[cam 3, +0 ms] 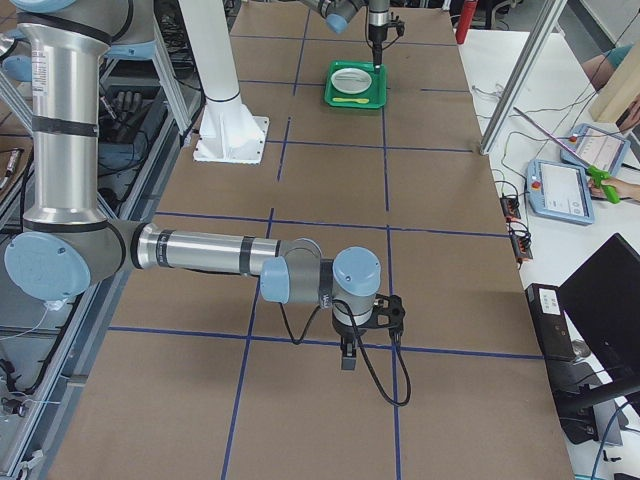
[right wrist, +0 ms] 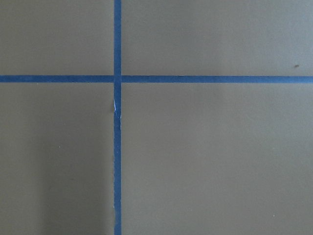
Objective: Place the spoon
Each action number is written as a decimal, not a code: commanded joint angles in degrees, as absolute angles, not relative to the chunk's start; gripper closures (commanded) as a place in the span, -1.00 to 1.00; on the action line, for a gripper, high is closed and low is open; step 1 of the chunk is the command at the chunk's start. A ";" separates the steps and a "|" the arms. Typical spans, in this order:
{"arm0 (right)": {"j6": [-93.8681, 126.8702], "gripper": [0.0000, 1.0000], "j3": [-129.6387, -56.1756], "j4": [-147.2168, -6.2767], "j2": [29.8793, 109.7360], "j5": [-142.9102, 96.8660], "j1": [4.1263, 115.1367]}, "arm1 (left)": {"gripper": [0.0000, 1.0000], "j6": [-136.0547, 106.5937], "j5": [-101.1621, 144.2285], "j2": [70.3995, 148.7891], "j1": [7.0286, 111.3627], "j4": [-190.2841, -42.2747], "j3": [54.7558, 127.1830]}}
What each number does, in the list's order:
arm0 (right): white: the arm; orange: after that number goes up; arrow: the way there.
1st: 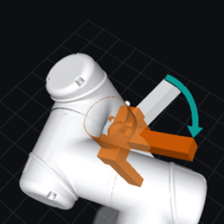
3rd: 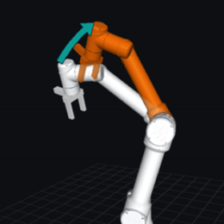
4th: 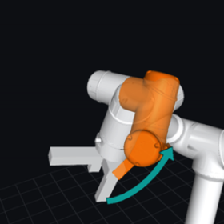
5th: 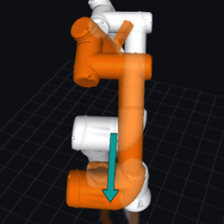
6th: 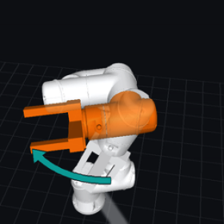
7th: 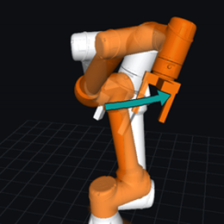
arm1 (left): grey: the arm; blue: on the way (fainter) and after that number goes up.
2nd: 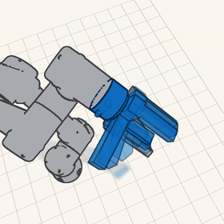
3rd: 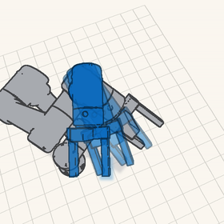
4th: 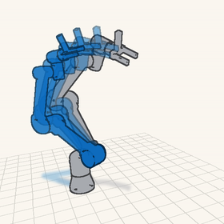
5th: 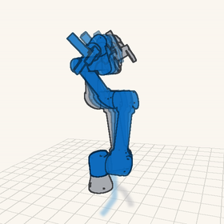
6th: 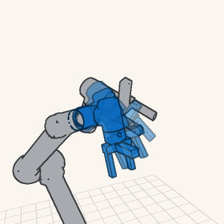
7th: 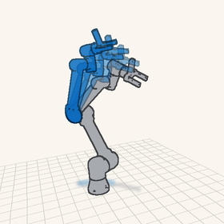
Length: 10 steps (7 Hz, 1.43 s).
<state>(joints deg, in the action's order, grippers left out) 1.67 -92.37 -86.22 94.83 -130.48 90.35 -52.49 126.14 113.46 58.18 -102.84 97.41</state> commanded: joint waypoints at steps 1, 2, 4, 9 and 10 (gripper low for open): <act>1.67 -1.00 -92.37 -86.22 94.83 -130.52 90.35 | -0.84 -37.35 126.21 105.69 66.14 -102.13 96.95; 1.67 -1.00 -92.37 -86.22 94.83 -130.52 90.35 | -0.90 -26.04 126.56 101.03 74.01 -101.78 95.90; 1.67 -1.00 -92.37 -86.22 94.83 -130.52 90.35 | -0.92 -7.91 133.21 99.58 88.68 -98.98 86.80; 1.67 -1.00 -92.37 -86.22 94.83 -130.52 90.35 | -1.00 -3.42 133.51 98.35 95.10 -90.35 85.33; 1.67 -1.00 -92.37 -86.22 94.83 -130.43 90.35 | -0.99 -2.30 133.16 98.26 94.49 -90.26 85.43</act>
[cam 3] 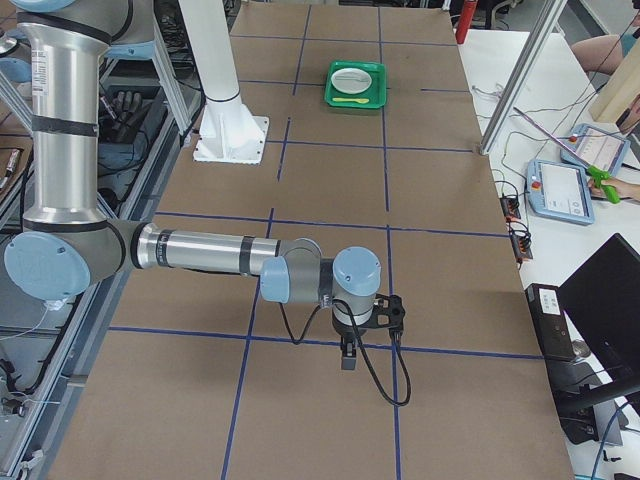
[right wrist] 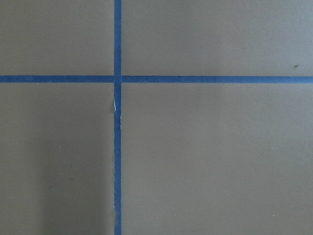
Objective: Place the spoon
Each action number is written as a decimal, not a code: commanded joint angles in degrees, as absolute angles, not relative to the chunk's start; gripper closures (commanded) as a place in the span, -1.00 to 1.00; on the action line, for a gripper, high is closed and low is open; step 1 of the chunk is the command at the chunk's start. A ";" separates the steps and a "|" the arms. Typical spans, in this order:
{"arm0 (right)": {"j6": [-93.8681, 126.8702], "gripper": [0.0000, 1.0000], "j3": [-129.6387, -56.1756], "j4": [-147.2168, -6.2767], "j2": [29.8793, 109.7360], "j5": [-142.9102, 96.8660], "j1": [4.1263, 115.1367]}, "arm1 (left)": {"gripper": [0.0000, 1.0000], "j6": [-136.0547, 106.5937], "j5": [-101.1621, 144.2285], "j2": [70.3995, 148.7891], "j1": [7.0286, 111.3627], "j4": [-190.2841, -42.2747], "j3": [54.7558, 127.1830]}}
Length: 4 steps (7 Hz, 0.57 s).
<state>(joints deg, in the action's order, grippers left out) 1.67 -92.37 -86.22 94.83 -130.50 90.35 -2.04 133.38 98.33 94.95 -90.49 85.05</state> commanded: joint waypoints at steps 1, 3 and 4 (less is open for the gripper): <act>1.67 -1.00 -92.37 -86.22 94.83 -130.52 90.35 | -0.99 1.72 133.33 98.00 93.61 -89.83 85.60; 1.67 -1.00 -92.37 -86.22 94.83 -130.52 90.35 | -0.99 8.13 133.42 97.65 93.69 -82.93 86.12; 1.67 -1.00 -92.37 -86.22 94.83 -130.52 90.35 | -1.00 10.87 133.77 96.69 93.69 -82.01 86.92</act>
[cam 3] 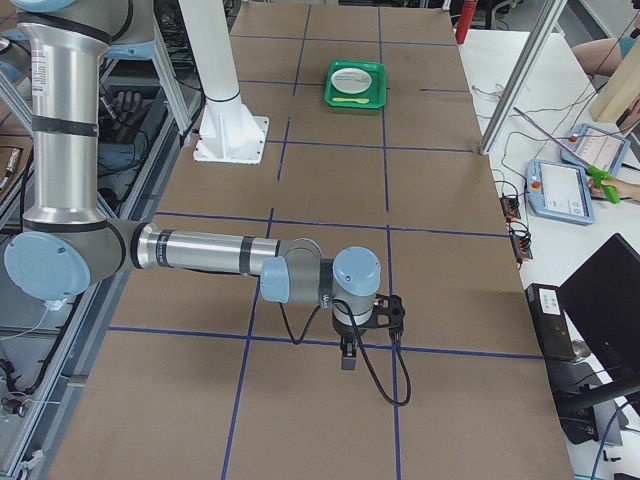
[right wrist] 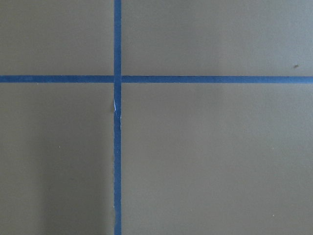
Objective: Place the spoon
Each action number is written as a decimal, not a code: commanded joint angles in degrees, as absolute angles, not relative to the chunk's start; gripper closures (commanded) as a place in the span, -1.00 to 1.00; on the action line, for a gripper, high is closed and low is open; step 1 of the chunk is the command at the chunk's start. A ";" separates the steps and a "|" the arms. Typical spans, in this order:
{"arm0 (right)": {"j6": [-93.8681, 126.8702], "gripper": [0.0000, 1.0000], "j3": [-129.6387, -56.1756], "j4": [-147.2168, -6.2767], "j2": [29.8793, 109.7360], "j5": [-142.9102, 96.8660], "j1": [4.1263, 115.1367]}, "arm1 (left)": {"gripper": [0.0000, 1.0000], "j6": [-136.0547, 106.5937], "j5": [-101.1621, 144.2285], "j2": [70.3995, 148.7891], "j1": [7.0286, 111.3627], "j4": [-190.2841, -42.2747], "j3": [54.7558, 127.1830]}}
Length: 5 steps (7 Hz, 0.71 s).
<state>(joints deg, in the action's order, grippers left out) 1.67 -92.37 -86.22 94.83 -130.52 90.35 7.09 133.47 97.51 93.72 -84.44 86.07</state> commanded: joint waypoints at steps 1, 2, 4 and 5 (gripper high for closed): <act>1.67 -1.00 -92.37 -86.22 94.83 -130.52 90.35 | -1.00 4.55 136.64 96.42 93.69 -81.57 88.58; 1.67 -1.00 -92.37 -86.22 94.83 -130.52 90.35 | -1.00 4.40 136.67 95.98 93.60 -81.65 89.99; 1.67 -1.00 -92.37 -86.22 94.83 -130.52 90.35 | -1.00 4.48 137.20 95.89 93.60 -81.92 89.56; 1.67 -1.00 -92.37 -86.22 94.83 -130.52 90.35 | -1.00 4.48 136.76 95.89 93.60 -81.74 89.82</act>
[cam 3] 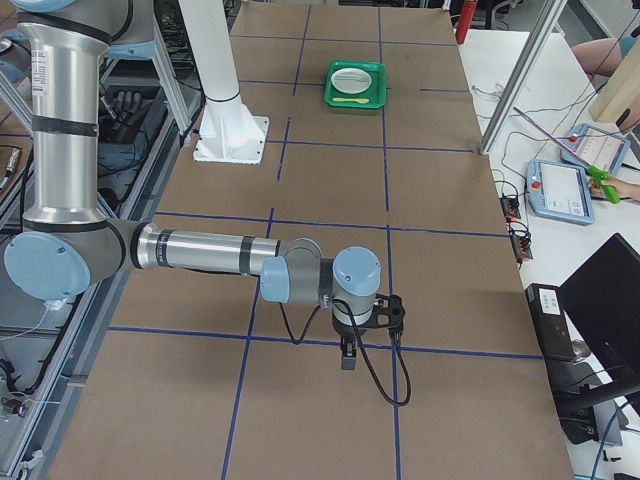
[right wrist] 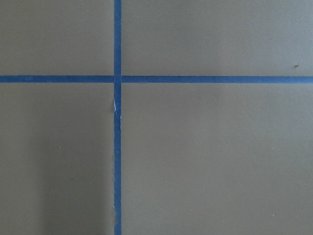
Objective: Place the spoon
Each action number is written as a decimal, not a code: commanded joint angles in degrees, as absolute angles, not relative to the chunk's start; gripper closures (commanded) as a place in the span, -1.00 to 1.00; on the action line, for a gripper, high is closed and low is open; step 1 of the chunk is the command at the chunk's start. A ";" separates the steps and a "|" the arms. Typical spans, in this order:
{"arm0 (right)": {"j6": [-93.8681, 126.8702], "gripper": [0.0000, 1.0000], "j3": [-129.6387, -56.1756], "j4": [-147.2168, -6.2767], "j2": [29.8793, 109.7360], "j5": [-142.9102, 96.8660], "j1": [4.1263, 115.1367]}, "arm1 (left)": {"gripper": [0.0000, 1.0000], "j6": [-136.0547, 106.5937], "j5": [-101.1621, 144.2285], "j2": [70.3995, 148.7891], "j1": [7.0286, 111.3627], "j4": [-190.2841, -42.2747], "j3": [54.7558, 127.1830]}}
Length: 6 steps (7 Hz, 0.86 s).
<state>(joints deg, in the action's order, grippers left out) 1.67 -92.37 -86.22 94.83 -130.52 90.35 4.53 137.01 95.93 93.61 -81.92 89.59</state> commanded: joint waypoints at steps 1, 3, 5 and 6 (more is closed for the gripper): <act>1.67 -1.00 -92.37 -86.22 94.83 -130.52 90.35 | -1.00 4.48 136.76 95.80 93.60 -81.65 90.09; 1.67 -1.00 -92.37 -86.22 94.83 -130.43 90.35 | -1.00 4.48 136.93 96.50 93.60 -81.74 90.09; 1.67 -1.00 -92.37 -86.22 94.83 -130.52 90.35 | -1.00 4.48 136.85 96.68 93.60 -81.74 90.09; 1.67 -1.00 -92.37 -86.22 94.83 -130.52 90.35 | -1.00 4.48 136.76 96.68 93.60 -81.74 90.09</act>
